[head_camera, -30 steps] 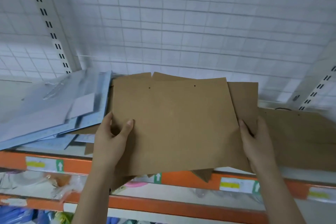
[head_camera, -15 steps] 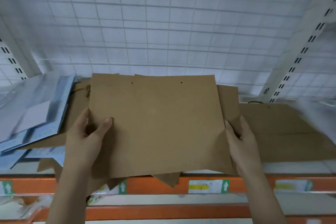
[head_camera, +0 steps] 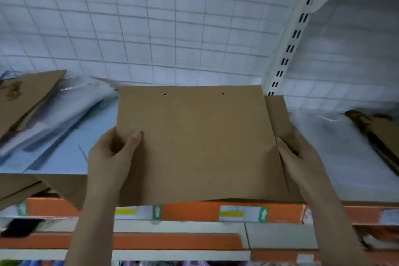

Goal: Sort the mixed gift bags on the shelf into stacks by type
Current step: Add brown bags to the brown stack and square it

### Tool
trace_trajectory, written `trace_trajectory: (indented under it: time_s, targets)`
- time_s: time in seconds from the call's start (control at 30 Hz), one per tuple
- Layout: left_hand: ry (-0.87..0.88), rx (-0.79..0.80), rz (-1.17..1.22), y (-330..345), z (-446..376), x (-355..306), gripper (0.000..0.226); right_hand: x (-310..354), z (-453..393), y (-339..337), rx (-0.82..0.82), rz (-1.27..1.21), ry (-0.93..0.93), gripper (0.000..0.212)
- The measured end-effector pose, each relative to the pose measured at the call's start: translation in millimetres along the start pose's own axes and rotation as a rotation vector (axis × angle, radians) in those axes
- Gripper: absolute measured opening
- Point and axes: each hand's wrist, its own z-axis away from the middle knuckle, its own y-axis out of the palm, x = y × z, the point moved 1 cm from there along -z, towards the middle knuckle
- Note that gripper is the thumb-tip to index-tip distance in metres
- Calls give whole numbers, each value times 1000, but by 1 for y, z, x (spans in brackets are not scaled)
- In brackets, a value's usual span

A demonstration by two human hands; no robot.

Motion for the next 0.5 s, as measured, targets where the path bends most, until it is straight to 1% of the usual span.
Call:
trace_trajectory:
  time_s: [0.07,0.13,0.2,0.3,0.43,0.5]
  targets:
    - [-6,1,-34,22,15,-3,24,-11,-10,-24,8,37,56,29]
    - [-19,-15,-64,35,26,-7,46,-19,-19,-39,10,52,101,23]
    - [-21,-27,-75,43,32,-8,56,-24,-27,-47,26,75,93,22]
    - [-38,-30,-96,47,33,-7,58,-30,-39,-49,81,185,54,27]
    - [-57,-20,-86,46,27,-11,57,-40,-55,-40,110,372,34,45]
    - [-53,-15,-95,45,22,-14,58,-42,-60,-34,105,423,43,44]
